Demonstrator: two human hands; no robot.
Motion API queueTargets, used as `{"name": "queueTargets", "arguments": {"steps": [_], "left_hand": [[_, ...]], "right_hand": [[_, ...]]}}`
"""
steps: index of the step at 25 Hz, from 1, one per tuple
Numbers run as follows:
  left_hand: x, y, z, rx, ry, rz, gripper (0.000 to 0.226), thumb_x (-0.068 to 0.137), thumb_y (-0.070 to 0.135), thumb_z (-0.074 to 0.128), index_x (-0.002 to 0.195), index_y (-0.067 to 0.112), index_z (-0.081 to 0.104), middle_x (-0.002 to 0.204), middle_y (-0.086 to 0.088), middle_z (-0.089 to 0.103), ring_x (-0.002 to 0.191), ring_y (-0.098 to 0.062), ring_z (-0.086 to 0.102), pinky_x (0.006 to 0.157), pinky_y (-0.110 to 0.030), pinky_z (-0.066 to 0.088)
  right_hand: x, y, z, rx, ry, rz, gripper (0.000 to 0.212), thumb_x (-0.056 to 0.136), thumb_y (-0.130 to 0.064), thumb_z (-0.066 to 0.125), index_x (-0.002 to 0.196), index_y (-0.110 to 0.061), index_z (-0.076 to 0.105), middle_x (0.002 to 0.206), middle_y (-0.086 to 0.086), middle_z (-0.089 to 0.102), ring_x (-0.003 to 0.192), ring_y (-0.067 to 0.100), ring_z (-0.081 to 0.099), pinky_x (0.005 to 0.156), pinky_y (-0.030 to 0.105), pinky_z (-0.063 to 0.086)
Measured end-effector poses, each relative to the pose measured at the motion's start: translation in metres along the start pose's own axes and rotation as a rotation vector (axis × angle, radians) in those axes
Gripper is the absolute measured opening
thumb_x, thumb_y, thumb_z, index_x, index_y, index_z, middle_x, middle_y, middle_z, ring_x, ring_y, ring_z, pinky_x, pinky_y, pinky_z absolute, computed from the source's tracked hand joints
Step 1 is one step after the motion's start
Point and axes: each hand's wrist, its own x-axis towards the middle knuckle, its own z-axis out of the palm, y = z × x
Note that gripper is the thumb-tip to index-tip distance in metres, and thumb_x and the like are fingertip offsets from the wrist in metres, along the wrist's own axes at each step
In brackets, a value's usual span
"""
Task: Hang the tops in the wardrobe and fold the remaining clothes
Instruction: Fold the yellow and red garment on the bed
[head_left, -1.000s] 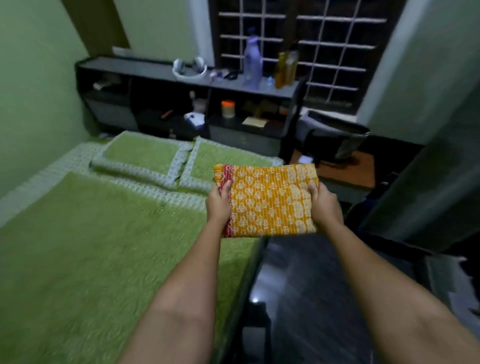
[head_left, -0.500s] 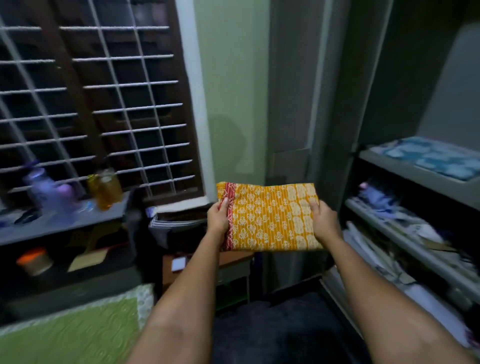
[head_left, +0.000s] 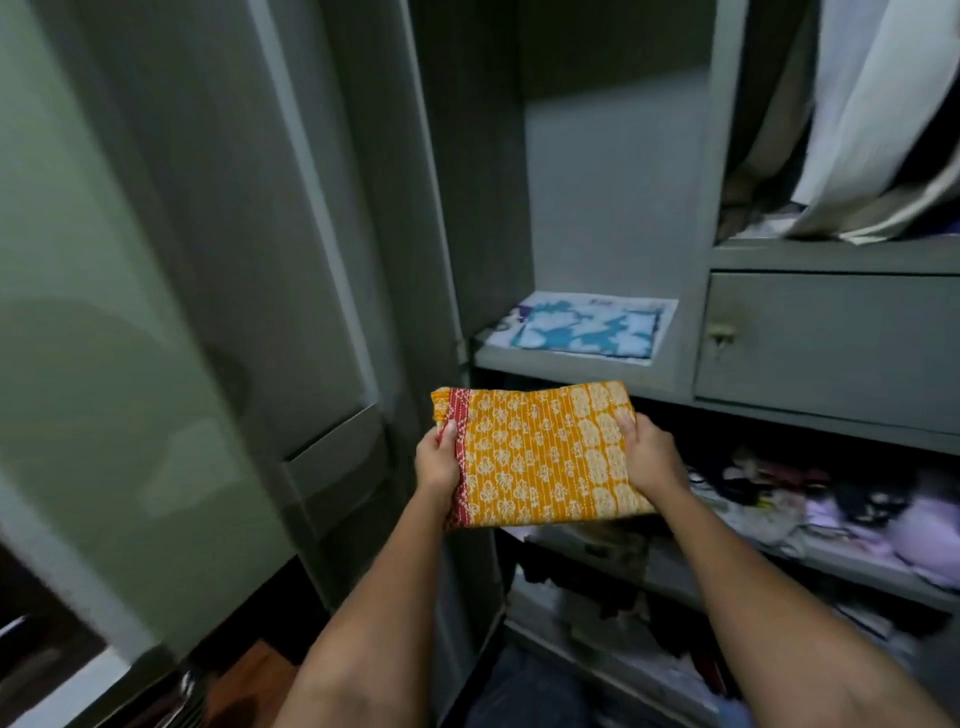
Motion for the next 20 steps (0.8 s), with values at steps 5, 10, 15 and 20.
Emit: {"name": "queueTargets", "arguments": {"steps": [5, 10, 15, 20], "left_hand": [[0.113, 0.033, 0.070, 0.212, 0.071, 0.057, 0.036, 0.101, 0.037, 0.040, 0.122, 0.017, 0.060, 0.118, -0.010, 0.064, 0.107, -0.029, 0.058, 0.092, -0.036, 0.042], [0.223, 0.087, 0.120, 0.281, 0.043, 0.181, 0.039, 0.102, 0.038, 0.034, 0.129, 0.018, 0.055, 0.122, -0.011, 0.061, 0.112, -0.032, 0.056, 0.094, -0.039, 0.041], [0.324, 0.122, 0.192, 0.223, -0.075, 0.255, 0.040, 0.103, 0.035, 0.033, 0.136, 0.017, 0.049, 0.128, -0.007, 0.057, 0.117, -0.028, 0.053, 0.095, -0.038, 0.040], [0.411, 0.105, 0.246, 0.303, -0.243, 0.234, 0.038, 0.103, 0.031, 0.034, 0.126, 0.010, 0.056, 0.122, -0.016, 0.061, 0.109, -0.031, 0.055, 0.089, -0.035, 0.041]], "right_hand": [[0.096, 0.002, 0.005, -0.029, 0.101, 0.041, 0.049, 0.101, -0.050, 0.023, 0.115, -0.019, 0.058, 0.106, 0.012, 0.064, 0.088, 0.029, 0.057, 0.070, 0.033, 0.041], [0.201, -0.024, 0.008, -0.046, 0.217, 0.060, 0.049, 0.102, -0.048, 0.023, 0.112, -0.015, 0.057, 0.103, 0.014, 0.064, 0.086, 0.031, 0.057, 0.069, 0.034, 0.041], [0.309, -0.022, 0.007, -0.131, 0.359, 0.159, 0.051, 0.102, -0.047, 0.021, 0.113, -0.013, 0.056, 0.108, 0.017, 0.063, 0.093, 0.033, 0.058, 0.070, 0.034, 0.041], [0.378, 0.009, 0.033, -0.219, 0.386, 0.291, 0.051, 0.102, -0.046, 0.021, 0.113, -0.012, 0.058, 0.113, 0.019, 0.062, 0.099, 0.036, 0.058, 0.075, 0.036, 0.042]]}}
